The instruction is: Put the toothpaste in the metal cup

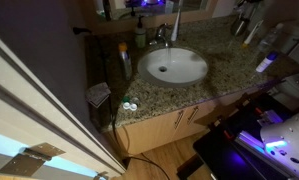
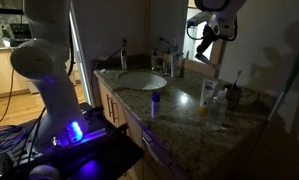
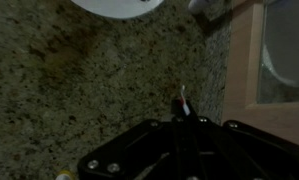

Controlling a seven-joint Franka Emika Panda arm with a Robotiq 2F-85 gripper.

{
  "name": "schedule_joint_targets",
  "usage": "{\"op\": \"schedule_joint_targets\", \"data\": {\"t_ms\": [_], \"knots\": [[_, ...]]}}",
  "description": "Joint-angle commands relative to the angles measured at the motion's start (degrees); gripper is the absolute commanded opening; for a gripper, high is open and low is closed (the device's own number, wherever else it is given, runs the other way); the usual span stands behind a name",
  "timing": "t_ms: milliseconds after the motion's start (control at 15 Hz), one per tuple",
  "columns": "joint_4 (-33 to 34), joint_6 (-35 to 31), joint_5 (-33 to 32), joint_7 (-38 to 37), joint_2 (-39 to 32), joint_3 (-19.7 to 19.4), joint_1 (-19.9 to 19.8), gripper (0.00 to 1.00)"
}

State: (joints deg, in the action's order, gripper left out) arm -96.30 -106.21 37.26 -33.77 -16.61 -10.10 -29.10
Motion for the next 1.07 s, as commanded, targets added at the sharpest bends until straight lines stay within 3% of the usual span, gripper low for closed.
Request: {"op": "schedule_joint_targets", "data": {"t_ms": [0,200,667,733,800,1000], "knots": [[0.56,3.86,1.37,1.73,1.18,-3.55,1.56,0.03],[1.97,8.82,2.71,1.75,1.53,-4.18,0.16,0.01],[14.13,31.26,19.38,-3.20,-10.44,-10.65,-7.16,0.01],[16.05,32.88,21.56,-5.50,-12.31,-11.07,-8.68,0.01],[10.46,28.58,18.15,-2.42,-7.63,-11.08,-5.59,0.01],[11.43,29.25,18.76,-2.42,-9.06,-11.29,-6.76,0.03]]}}
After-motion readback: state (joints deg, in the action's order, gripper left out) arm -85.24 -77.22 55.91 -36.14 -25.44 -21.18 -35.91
